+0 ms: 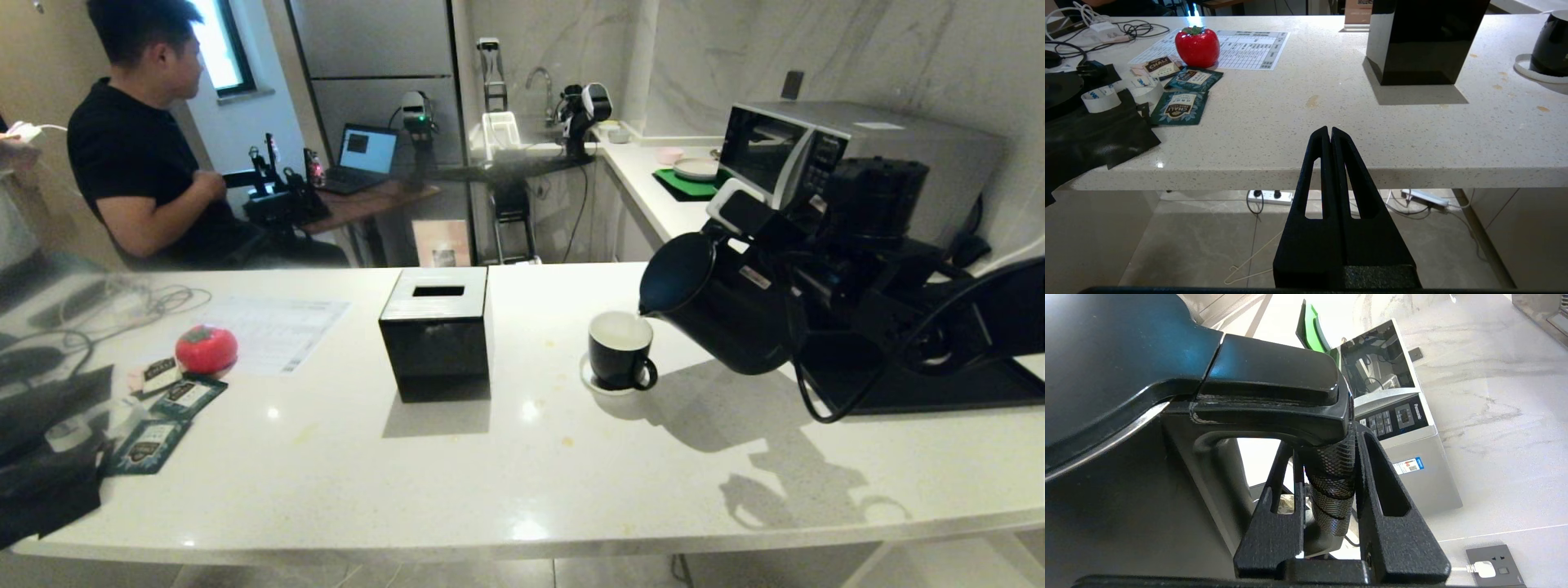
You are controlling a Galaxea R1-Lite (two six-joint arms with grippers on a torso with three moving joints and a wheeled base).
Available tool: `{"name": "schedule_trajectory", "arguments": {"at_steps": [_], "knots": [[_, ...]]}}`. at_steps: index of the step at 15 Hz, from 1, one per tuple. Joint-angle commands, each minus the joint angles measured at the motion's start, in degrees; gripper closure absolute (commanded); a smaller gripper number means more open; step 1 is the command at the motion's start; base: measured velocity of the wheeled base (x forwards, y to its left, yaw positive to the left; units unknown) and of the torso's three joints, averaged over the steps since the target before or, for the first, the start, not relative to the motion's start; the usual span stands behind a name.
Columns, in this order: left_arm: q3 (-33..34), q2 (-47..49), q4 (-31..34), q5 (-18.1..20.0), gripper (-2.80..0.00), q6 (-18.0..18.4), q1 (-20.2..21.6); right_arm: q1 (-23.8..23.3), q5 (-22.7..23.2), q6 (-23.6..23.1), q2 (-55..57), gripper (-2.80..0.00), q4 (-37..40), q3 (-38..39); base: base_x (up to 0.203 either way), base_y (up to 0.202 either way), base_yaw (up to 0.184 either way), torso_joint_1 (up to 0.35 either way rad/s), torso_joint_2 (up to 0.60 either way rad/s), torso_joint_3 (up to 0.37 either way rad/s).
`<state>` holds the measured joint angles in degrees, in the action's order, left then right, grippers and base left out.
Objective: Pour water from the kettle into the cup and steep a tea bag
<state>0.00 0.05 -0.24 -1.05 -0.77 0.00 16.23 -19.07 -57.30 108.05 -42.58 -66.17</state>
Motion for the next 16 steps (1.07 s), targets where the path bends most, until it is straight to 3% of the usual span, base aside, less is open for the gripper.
{"name": "schedule_trajectory", "arguments": {"at_steps": [1,16], "knots": [[0.0,0.0,0.0,0.0,0.0,0.0,0.0,0.1,-0.1,-0.4,0.0,0.0,-0.2,-0.1,0.0,0.0,0.0,0.0,0.0,0.0],[0.0,0.0,0.0,0.0,0.0,0.0,0.0,-0.1,-0.1,1.6,-0.6,0.0,-0.2,-0.6,0.0,0.0,0.0,0.0,0.0,0.0]]}}
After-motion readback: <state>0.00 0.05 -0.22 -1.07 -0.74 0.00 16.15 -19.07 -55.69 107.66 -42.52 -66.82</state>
